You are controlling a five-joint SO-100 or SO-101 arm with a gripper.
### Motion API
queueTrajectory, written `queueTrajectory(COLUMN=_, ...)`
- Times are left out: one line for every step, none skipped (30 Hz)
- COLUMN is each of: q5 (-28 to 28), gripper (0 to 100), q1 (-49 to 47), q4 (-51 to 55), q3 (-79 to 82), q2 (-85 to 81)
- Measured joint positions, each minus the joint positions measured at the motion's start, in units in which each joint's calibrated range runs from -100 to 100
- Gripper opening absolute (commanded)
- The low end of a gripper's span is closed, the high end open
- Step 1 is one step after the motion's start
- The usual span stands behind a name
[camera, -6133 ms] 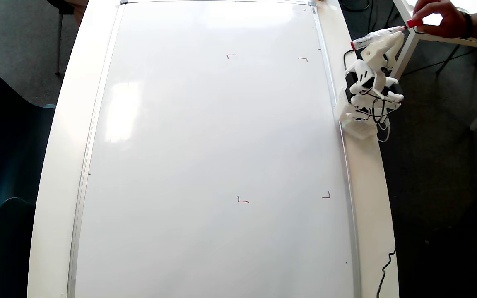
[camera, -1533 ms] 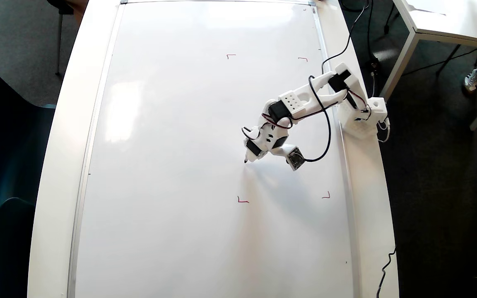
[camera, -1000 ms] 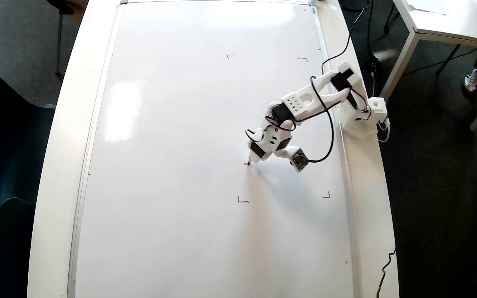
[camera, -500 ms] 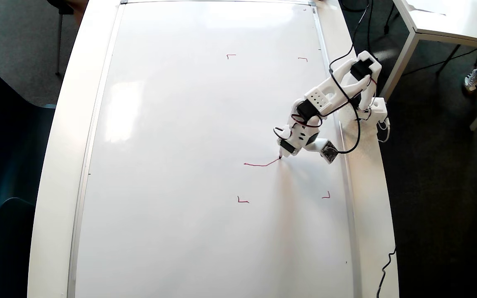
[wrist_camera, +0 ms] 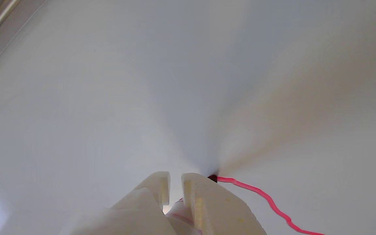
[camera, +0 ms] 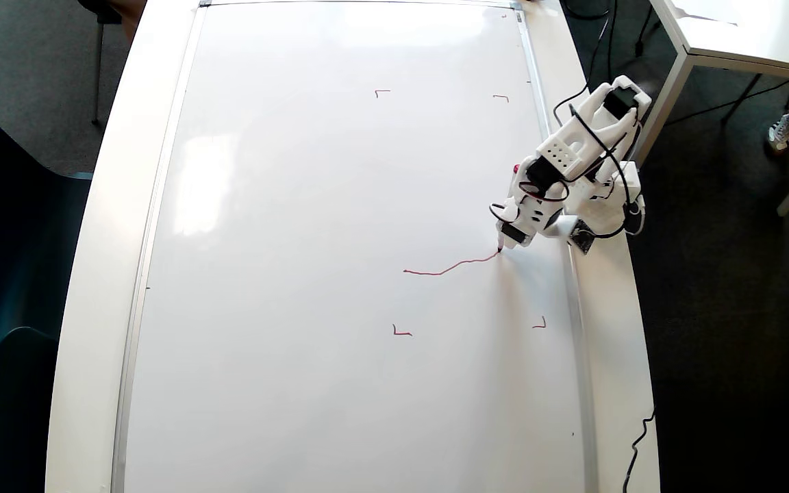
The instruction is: Draw on a whiteboard a robot head using a pen attached to the gripper
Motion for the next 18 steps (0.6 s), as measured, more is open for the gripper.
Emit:
queueTrajectory(q5=0.00, gripper=1, q1=0.08, q4=0.00, q3=0.73, q2=-0.51)
queueTrajectory(q5=0.05, gripper=1, q1=0.75, q4=0.00, q3=1.64, q2=-1.02)
queueTrajectory(q5=0.21, gripper=1, q1=1.51, q4=0.00, q3=2.38, q2=-1.78)
queueTrajectory(q5=0.85, gripper=1, q1=2.94, q4=0.00, q3=3.29, q2=-2.20)
queueTrajectory(q5=1.06, gripper=1, q1=3.32, q4=0.00, q3=3.47, q2=-2.37)
queueTrajectory(q5=1.80, gripper=1, q1=4.15, q4=0.00, q3=3.56, q2=-2.46)
queueTrajectory(q5=2.48, gripper=1, q1=5.35, q4=0.00, q3=4.02, q2=-2.88)
queueTrajectory(q5=3.33, gripper=1, q1=7.39, q4=0.00, q3=4.93, q2=-3.30)
queueTrajectory(q5=3.65, gripper=1, q1=7.84, q4=0.00, q3=5.30, q2=-3.47)
queueTrajectory(q5=4.39, gripper=1, q1=8.52, q4=0.00, q3=6.03, q2=-3.90)
queueTrajectory(q5=4.97, gripper=1, q1=9.80, q4=0.00, q3=6.67, q2=-4.32)
queueTrajectory(q5=5.55, gripper=1, q1=11.46, q4=0.08, q3=7.13, q2=-4.66)
queueTrajectory(q5=6.76, gripper=1, q1=13.42, q4=0.17, q3=7.86, q2=-5.25)
queueTrajectory(q5=7.19, gripper=1, q1=14.33, q4=0.17, q3=8.13, q2=-5.51)
queueTrajectory(q5=8.03, gripper=1, q1=15.38, q4=0.17, q3=8.59, q2=-5.76)
queueTrajectory(q5=9.09, gripper=1, q1=17.42, q4=0.17, q3=8.77, q2=-5.93)
queueTrajectory(q5=9.93, gripper=1, q1=19.38, q4=0.17, q3=8.77, q2=-5.93)
queueTrajectory(q5=11.52, gripper=1, q1=22.47, q4=0.17, q3=8.77, q2=-5.93)
